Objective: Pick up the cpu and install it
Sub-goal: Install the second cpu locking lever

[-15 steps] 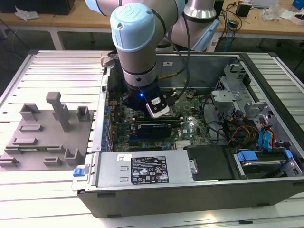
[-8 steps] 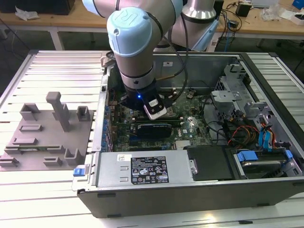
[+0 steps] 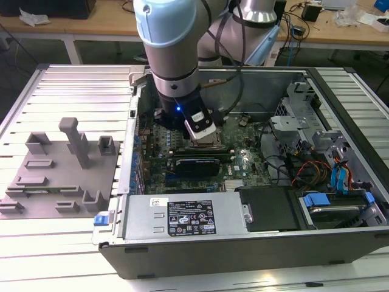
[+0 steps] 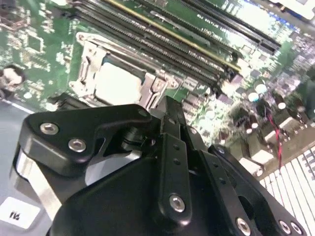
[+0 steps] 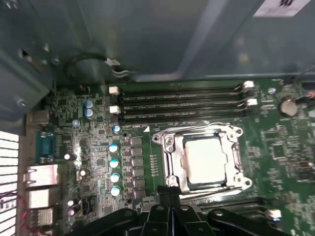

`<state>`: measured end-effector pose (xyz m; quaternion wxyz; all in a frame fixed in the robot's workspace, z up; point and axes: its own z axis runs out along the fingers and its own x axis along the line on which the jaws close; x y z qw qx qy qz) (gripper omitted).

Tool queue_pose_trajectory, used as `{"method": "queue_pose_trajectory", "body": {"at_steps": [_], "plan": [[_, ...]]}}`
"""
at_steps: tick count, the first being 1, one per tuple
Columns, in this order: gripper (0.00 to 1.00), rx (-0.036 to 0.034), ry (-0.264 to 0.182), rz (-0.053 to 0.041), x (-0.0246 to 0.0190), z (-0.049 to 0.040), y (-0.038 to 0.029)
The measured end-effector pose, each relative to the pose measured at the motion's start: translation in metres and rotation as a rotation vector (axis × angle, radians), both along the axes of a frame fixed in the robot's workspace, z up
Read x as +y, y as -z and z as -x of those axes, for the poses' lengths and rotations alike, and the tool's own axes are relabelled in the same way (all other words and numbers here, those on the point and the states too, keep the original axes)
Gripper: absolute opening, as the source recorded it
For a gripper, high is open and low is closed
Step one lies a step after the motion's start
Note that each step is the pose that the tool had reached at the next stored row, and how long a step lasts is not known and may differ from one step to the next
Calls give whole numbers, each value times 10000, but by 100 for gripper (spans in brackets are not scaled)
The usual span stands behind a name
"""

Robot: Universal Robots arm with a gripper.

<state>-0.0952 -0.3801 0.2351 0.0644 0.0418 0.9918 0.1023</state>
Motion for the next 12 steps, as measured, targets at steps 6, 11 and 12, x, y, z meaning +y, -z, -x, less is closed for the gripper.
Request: {"method": "queue_pose_trajectory", "body": {"at_steps": [6, 11, 12], "plan": [[11, 82, 89, 790, 0, -124, -19], [11, 114, 101, 863, 33, -278, -19], [11, 113, 102, 862, 49, -288, -19]]}}
